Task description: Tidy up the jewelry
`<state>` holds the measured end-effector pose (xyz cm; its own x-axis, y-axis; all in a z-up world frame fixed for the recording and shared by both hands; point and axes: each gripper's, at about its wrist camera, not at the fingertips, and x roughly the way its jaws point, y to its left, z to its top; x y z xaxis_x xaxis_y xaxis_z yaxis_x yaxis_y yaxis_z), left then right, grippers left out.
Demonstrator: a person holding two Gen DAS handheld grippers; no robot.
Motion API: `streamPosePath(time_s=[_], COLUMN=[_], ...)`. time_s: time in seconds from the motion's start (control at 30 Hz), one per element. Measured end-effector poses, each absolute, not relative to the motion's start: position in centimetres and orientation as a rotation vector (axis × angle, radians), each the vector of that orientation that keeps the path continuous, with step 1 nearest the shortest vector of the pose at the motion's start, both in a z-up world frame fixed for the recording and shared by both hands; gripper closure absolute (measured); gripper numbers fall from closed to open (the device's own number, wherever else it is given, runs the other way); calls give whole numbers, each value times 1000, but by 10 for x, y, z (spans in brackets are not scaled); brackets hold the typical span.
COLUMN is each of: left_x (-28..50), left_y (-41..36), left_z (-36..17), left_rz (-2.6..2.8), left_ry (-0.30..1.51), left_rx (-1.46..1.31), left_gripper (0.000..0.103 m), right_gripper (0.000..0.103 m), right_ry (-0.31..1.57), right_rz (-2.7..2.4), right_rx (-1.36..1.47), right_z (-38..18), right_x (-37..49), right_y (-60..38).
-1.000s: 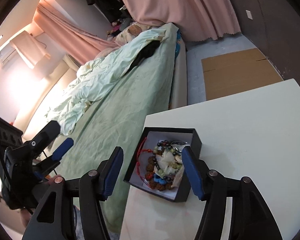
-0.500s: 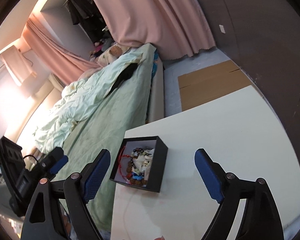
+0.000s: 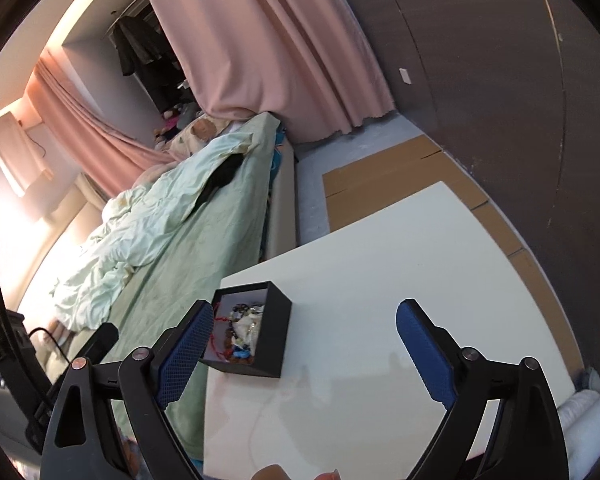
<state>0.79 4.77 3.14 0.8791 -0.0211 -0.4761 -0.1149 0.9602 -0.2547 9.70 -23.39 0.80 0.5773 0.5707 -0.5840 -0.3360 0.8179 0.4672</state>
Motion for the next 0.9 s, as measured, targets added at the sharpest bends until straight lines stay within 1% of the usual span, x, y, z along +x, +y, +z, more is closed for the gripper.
streamPosePath(time_s=[0.4,0.63,0.9], left_x=[4,1,0], left_y=[17,15,7], left_z=[26,25,24], left_rz=[20,25,28], left_ry=[513,507,510], left_rx=[-188,-196,-165], left_gripper=[0,0,0], right_gripper=[10,10,10], right_ry=[759,796,796], right_rz=[506,492,506], right_rx=[206,152,120], right_z=[15,8,6], right_x=[75,72,68], right_y=[-241,-247,-242])
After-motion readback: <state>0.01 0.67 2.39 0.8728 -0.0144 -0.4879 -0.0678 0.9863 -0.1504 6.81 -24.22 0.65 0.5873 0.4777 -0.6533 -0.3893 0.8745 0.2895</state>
